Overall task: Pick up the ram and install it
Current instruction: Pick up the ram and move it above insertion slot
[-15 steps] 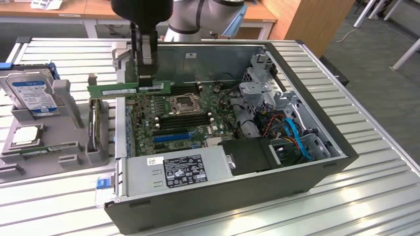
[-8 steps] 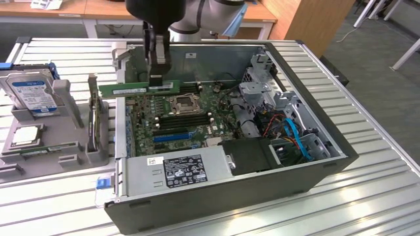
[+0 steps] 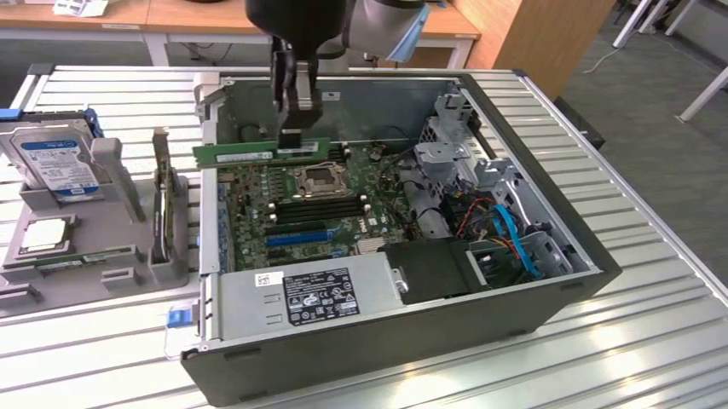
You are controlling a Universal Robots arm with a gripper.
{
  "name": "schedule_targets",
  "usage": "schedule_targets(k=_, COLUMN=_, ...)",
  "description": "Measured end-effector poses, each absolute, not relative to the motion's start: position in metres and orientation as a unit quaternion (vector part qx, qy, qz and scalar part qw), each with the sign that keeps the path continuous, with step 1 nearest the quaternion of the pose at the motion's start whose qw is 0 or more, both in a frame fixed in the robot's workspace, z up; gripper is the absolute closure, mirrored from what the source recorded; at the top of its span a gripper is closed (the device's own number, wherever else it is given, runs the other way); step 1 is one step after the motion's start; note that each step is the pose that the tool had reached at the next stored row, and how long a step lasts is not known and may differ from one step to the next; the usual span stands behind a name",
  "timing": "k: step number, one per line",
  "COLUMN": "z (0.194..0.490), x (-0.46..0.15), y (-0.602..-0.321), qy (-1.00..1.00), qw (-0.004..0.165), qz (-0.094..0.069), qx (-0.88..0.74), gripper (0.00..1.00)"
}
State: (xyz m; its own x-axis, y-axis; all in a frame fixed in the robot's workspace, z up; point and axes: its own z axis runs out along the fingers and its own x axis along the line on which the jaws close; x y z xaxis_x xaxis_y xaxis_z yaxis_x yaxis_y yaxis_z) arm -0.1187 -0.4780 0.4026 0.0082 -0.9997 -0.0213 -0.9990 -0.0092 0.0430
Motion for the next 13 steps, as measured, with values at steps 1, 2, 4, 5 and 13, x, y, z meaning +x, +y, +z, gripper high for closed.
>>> schedule_targets(k=1, z=0.403, x=-0.116, y=-0.478, qy=-0.704, qw=0.008, qz=-0.023, qx=0.710, gripper=0.89)
schedule_targets(k=2, z=0.403, x=-0.114, y=-0.478, qy=-0.704, qw=0.008, qz=-0.023, qx=0.710, gripper=0.89)
schedule_targets(k=4, z=0.403, x=-0.109, y=-0.478, qy=-0.704, qw=0.008, qz=-0.023, qx=0.710, gripper=0.89)
schedule_targets(k=5, z=0.403, x=-0.107, y=-0.478, qy=-0.704, qw=0.008, qz=-0.023, qx=0.710, gripper=0.89)
schedule_targets(k=13, z=0.403, x=-0.089, y=-0.478, qy=-0.704, qw=0.008, qz=-0.023, qx=0.710, gripper=0.89)
